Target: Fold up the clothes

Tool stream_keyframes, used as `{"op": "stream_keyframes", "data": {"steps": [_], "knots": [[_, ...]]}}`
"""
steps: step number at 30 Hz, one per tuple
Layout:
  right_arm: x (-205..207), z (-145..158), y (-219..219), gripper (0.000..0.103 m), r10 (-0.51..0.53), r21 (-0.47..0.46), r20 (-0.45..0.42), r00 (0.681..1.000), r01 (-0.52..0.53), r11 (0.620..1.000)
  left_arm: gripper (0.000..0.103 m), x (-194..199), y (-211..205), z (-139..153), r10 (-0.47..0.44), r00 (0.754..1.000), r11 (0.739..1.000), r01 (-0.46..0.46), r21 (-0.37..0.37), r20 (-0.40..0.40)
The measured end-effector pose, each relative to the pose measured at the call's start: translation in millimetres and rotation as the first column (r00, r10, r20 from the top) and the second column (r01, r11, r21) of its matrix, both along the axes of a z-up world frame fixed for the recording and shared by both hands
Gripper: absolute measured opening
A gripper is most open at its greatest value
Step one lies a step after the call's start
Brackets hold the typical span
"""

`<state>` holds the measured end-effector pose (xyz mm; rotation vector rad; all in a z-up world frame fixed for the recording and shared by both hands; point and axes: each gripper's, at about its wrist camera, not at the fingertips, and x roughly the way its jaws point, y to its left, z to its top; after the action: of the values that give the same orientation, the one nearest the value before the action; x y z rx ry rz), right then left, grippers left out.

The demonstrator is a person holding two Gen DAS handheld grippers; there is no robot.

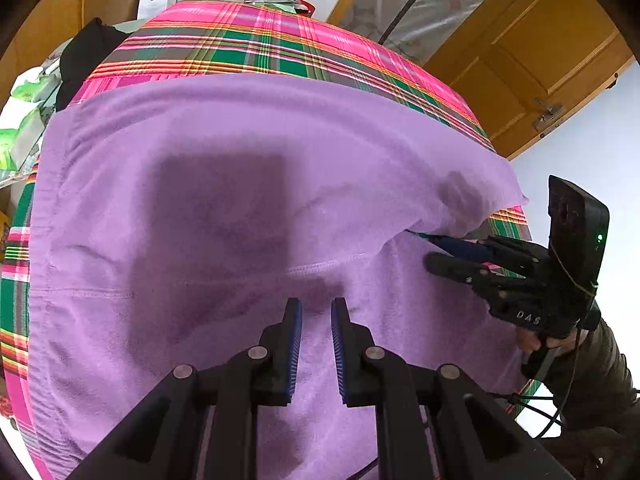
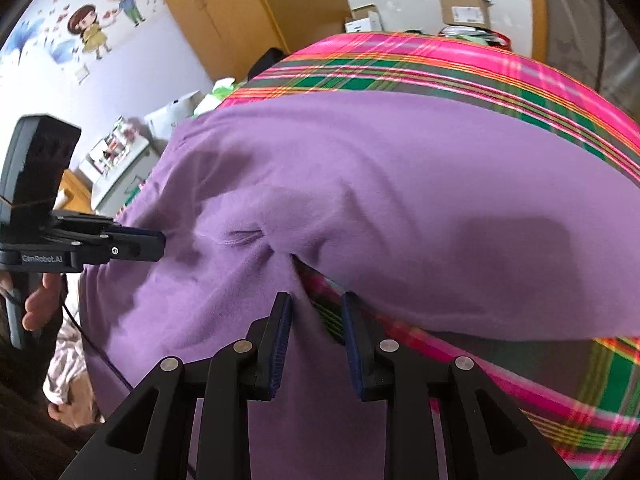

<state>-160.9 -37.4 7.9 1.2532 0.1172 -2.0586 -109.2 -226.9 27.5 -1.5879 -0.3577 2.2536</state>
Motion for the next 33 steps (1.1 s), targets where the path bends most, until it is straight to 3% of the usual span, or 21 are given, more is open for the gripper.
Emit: {"op": "stream_keyframes", "data": {"steps": [6, 8, 9, 12, 20, 30, 33], "knots": [[3, -2, -20, 0.030, 0.044, 0.019, -0.038, 0.998, -0.043, 0.999, 0.015, -2, -1, -5, 0.002, 1.000, 1.000, -0.003, 0.008, 0.016], [5, -1, -21, 0.020, 0.061, 0.011, -0.037, 0.997, -0.061, 0.998, 0.015, -3, -2, -7, 0.004, 1.000, 1.000, -0.004, 0.010, 0.022], [7, -1, -22, 0.009, 0.071, 0.014, -0.042, 0.997, -0.070, 0.997, 0.015, -2, -2, -7, 0.005, 1.000, 1.000, -0.005, 0.009, 0.023], [9, 5, -15, 0.004, 0.062, -0.028, -0.043, 0.997, -0.064, 0.998, 0.015, 0, -4, -8, 0.009, 1.000, 1.000, -0.009, 0.003, 0.022], [33, 33, -2, 0.004, 0.100, -0.107, -0.079, 0.992, -0.108, 0.988, 0.015, 2, -10, -12, 0.028, 0.999, 1.000, -0.029, 0.006, 0.023], [44, 9, -8, 0.007, 0.187, -0.051, 0.034, 0.982, -0.185, 0.981, 0.015, 2, -36, -13, 0.108, 0.994, 0.994, -0.108, 0.004, 0.030], [45, 19, -4, 0.008, 0.180, -0.030, 0.001, 0.984, -0.179, 0.983, 0.015, 3, -49, -12, 0.145, 0.989, 0.989, -0.146, 0.008, 0.032]]}}
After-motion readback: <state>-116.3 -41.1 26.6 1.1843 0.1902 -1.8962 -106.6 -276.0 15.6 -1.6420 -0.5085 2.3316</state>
